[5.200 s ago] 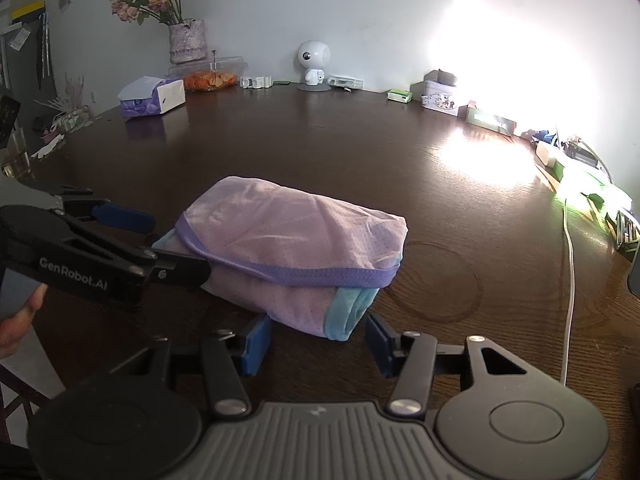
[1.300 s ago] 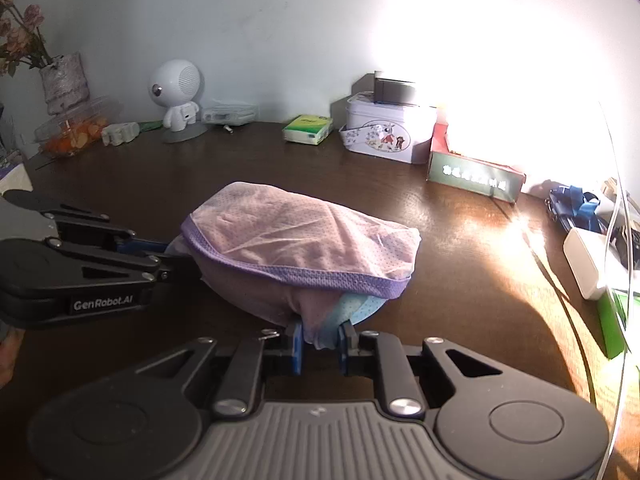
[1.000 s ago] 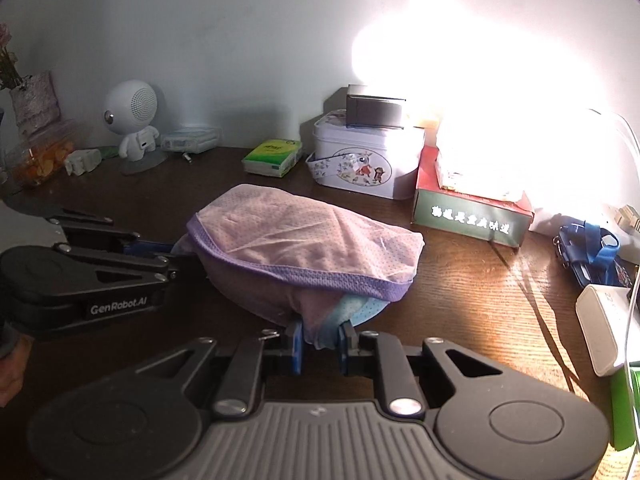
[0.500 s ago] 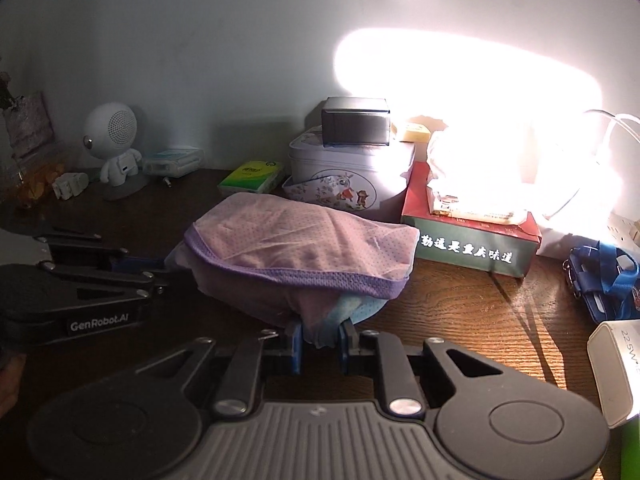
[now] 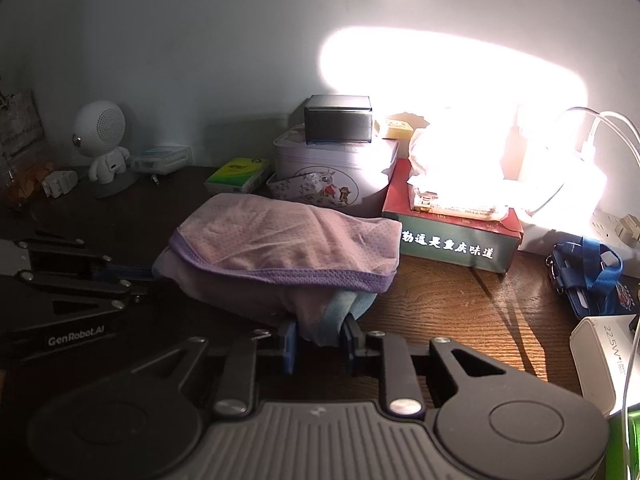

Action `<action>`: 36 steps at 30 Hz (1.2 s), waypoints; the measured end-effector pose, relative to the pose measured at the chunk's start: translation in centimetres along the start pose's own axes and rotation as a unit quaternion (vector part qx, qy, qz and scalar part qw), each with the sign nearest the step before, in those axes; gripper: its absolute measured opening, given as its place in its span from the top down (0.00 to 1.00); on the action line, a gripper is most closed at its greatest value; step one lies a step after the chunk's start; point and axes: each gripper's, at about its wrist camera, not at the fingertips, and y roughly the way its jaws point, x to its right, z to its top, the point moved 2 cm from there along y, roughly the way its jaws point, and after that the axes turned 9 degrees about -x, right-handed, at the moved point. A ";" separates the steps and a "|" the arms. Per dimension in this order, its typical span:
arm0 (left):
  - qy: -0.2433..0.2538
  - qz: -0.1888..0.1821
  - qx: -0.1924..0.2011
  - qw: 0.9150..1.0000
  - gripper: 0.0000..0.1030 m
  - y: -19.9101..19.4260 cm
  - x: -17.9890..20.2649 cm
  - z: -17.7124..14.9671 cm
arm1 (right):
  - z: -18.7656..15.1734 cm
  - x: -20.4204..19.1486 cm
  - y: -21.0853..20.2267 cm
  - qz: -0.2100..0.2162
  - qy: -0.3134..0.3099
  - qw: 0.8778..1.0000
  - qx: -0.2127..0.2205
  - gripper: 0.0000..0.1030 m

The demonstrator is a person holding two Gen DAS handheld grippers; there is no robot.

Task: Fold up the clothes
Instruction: 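Open both grippers and pull them back from the bundle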

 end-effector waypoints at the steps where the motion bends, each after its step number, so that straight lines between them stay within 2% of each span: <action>1: -0.010 -0.003 0.008 1.000 0.50 -0.7 -0.2 -0.3 | 0.0 -0.1 -0.4 -0.004 -0.002 1.000 0.000 0.66; 3: -0.022 -0.004 0.014 1.000 0.47 -2.3 -0.4 -1.0 | -0.3 -0.5 -1.9 0.001 0.005 1.000 0.011 0.53; 4: -0.023 0.001 0.015 1.000 0.46 -3.1 -0.3 -1.4 | -0.5 -0.7 -2.8 0.006 0.009 1.000 0.015 0.51; 6: -0.027 0.018 0.022 0.999 0.29 -5.0 0.1 -2.5 | -1.3 -1.5 -4.8 0.007 0.012 1.000 0.021 0.49; 8: -0.024 0.033 0.026 0.999 0.20 -7.1 0.6 -4.0 | -2.2 -2.5 -6.8 0.003 0.014 1.000 0.027 0.48; 11: -0.013 0.036 0.026 0.999 0.20 -10.3 1.7 -6.6 | -4.4 -4.7 -9.9 0.001 0.008 1.000 0.030 0.42; 16: -0.031 0.035 0.035 0.998 0.15 -15.9 2.9 -11.5 | -9.0 -7.8 -14.4 -0.010 0.001 1.000 0.028 0.41; 18: -0.038 0.034 0.036 0.998 0.09 -17.9 3.5 -13.8 | -11.3 -9.0 -15.9 -0.021 -0.003 0.999 0.025 0.36; 24: -0.058 0.038 0.035 0.997 0.06 -22.7 4.3 -20.8 | -18.6 -11.2 -20.0 -0.012 0.016 1.000 0.018 0.34; 31: -0.088 0.046 0.035 0.994 0.00 -25.5 4.3 -28.7 | -26.4 -11.6 -23.2 -0.018 0.038 0.999 0.005 0.30; 36: -0.096 0.041 0.028 0.994 0.00 -25.4 5.1 -32.4 | -30.0 -12.3 -24.0 -0.036 0.039 0.999 0.005 0.21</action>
